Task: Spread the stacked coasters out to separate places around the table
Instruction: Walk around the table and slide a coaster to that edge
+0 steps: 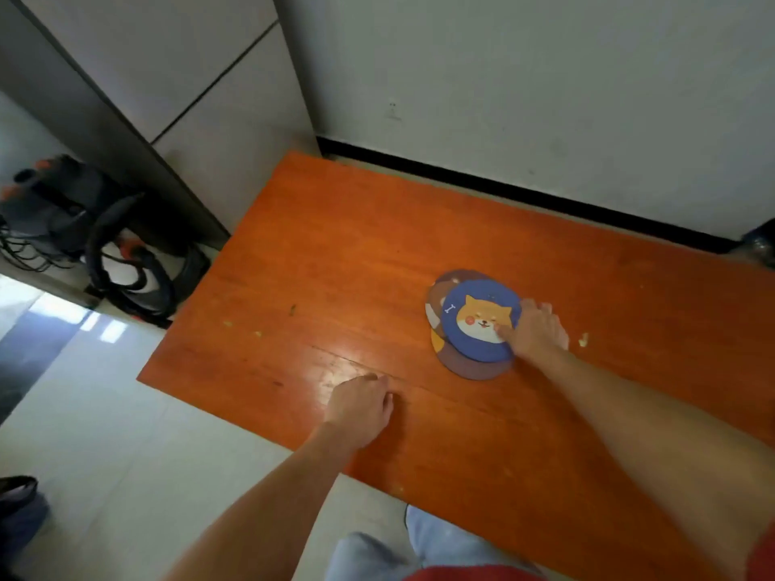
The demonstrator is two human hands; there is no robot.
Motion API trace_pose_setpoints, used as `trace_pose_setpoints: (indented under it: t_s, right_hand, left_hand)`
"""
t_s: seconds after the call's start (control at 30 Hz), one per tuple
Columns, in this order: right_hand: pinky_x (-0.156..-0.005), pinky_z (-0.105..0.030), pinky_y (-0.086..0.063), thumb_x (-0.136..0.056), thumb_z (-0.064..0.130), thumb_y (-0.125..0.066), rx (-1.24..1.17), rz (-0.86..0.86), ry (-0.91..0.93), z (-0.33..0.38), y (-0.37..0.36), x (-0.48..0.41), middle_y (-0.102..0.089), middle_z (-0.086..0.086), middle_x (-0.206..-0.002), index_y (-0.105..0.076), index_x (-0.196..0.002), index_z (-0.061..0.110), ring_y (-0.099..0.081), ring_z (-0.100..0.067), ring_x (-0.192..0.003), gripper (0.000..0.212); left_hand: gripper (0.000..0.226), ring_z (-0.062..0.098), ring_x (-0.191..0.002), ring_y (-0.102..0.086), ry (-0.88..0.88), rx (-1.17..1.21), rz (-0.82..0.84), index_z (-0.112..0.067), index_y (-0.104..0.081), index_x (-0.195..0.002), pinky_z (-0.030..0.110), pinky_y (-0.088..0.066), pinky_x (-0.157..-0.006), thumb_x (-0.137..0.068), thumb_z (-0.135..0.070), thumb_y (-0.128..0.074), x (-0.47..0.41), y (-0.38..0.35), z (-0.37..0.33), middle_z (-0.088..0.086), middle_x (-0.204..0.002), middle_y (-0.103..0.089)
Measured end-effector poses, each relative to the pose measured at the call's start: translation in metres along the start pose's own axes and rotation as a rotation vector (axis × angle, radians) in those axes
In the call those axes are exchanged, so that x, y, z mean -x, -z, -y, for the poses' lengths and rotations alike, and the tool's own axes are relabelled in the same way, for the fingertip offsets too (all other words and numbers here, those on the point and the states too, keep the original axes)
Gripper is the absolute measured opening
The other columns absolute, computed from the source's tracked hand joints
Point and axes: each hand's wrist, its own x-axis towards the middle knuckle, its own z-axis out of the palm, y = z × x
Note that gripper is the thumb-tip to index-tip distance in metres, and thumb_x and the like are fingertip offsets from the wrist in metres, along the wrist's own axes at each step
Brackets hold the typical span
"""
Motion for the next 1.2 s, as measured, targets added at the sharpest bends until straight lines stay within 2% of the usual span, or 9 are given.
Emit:
trace_pose_setpoints:
  t_s: [0.17, 0.33, 0.43, 0.57, 0.63, 0.77, 0.9, 1.0, 1.2]
  right_hand:
    - [-0.088, -0.045, -0.047, -0.071, 0.042, -0.082, -0.189, 0.085, -0.217, 0.002, 0.001, -0.018, -0.051, -0.019, -0.133, -0.04, -0.134, 0.007, -0.052, -0.04, -0.119, 0.083]
    - [-0.067, -0.039, -0.045, -0.086, 0.019, -0.064, -0.338, -0.06, -0.131, -0.002, -0.002, -0.012, -0.063, -0.012, -0.091, -0.056, -0.086, 0.009, -0.061, -0.036, -0.09, 0.013]
    - [-0.062, -0.038, -0.042, -0.093, 0.013, -0.054, -0.447, -0.157, -0.039, -0.002, 0.0, 0.011, -0.059, -0.015, -0.083, -0.055, -0.084, 0.004, -0.057, -0.033, -0.077, 0.012]
    - [-0.049, -0.034, -0.051, -0.096, 0.012, -0.055, -0.702, -0.104, 0.031, 0.002, 0.011, 0.056, -0.065, -0.02, -0.087, -0.062, -0.094, 0.002, -0.064, -0.03, -0.073, 0.012]
    - [-0.047, -0.029, -0.051, -0.096, 0.011, -0.056, -0.798, -0.044, 0.062, 0.004, 0.012, 0.082, -0.069, -0.014, -0.09, -0.064, -0.099, 0.007, -0.067, -0.023, -0.072, 0.009]
    - [-0.047, -0.024, -0.053, -0.096, 0.013, -0.057, -0.895, 0.055, 0.031, 0.002, 0.001, 0.124, -0.072, 0.001, -0.09, -0.062, -0.094, 0.023, -0.069, -0.009, -0.07, 0.012]
    - [-0.063, -0.043, -0.06, -0.092, 0.013, -0.064, -0.837, 0.095, -0.115, -0.004, -0.035, 0.152, -0.071, -0.011, -0.1, -0.062, -0.102, 0.011, -0.069, -0.023, -0.083, 0.011]
    - [-0.076, -0.061, -0.052, -0.089, 0.011, -0.067, -0.689, 0.157, -0.182, -0.011, -0.064, 0.17, -0.062, -0.03, -0.104, -0.056, -0.108, -0.011, -0.061, -0.045, -0.095, 0.031]
    - [-0.053, -0.035, -0.035, -0.086, 0.015, -0.066, -0.534, 0.088, -0.16, -0.028, -0.1, 0.187, -0.051, -0.004, -0.07, -0.049, -0.078, 0.008, -0.049, -0.024, -0.065, 0.02]
  left_hand:
    - [0.024, 0.019, -0.08, -0.062, -0.05, 0.002, 0.026, -0.019, -0.059, -0.103, 0.032, -0.052, -0.067, -0.095, -0.032, -0.041, -0.028, 0.001, 0.0, 0.0, -0.091, -0.064]
    - [0.022, 0.023, -0.082, -0.061, -0.078, 0.104, 0.044, -0.015, -0.061, -0.097, 0.034, -0.052, -0.069, -0.093, -0.031, -0.046, -0.065, 0.013, 0.005, 0.005, -0.09, -0.065]
    - [0.021, 0.032, -0.085, -0.061, -0.087, 0.201, 0.036, -0.012, -0.061, -0.098, 0.038, -0.049, -0.068, -0.092, -0.029, -0.05, -0.08, 0.023, 0.002, 0.011, -0.092, -0.065]
    - [0.043, 0.036, -0.106, -0.059, -0.088, 0.403, 0.021, -0.011, -0.049, -0.132, 0.042, -0.047, -0.085, -0.093, -0.028, -0.054, -0.091, 0.038, -0.006, 0.016, -0.122, -0.061]
    - [0.049, 0.033, -0.106, -0.058, -0.07, 0.559, 0.06, -0.007, -0.039, -0.139, 0.043, -0.046, -0.085, -0.097, -0.029, -0.051, -0.089, 0.045, -0.011, 0.015, -0.122, -0.059]
    - [0.022, 0.021, -0.06, -0.044, -0.118, 0.656, 0.11, -0.005, -0.052, -0.085, 0.035, -0.032, -0.056, -0.098, -0.022, -0.048, -0.071, 0.041, -0.012, 0.009, -0.071, -0.05]
    - [0.014, 0.026, -0.061, -0.043, -0.082, 0.674, 0.238, -0.003, -0.052, -0.077, 0.037, -0.033, -0.057, -0.09, -0.006, -0.053, -0.036, 0.016, -0.004, 0.026, -0.074, -0.052]
    - [0.015, 0.026, -0.063, -0.042, -0.027, 0.646, 0.346, -0.007, -0.048, -0.073, 0.041, -0.034, -0.059, -0.082, 0.003, -0.054, -0.012, -0.004, -0.003, 0.036, -0.079, -0.051]
    - [0.025, 0.025, -0.058, -0.036, 0.003, 0.536, 0.286, -0.009, -0.037, -0.065, 0.036, -0.026, -0.058, -0.077, 0.005, -0.055, 0.011, -0.033, -0.013, 0.017, -0.064, -0.045]
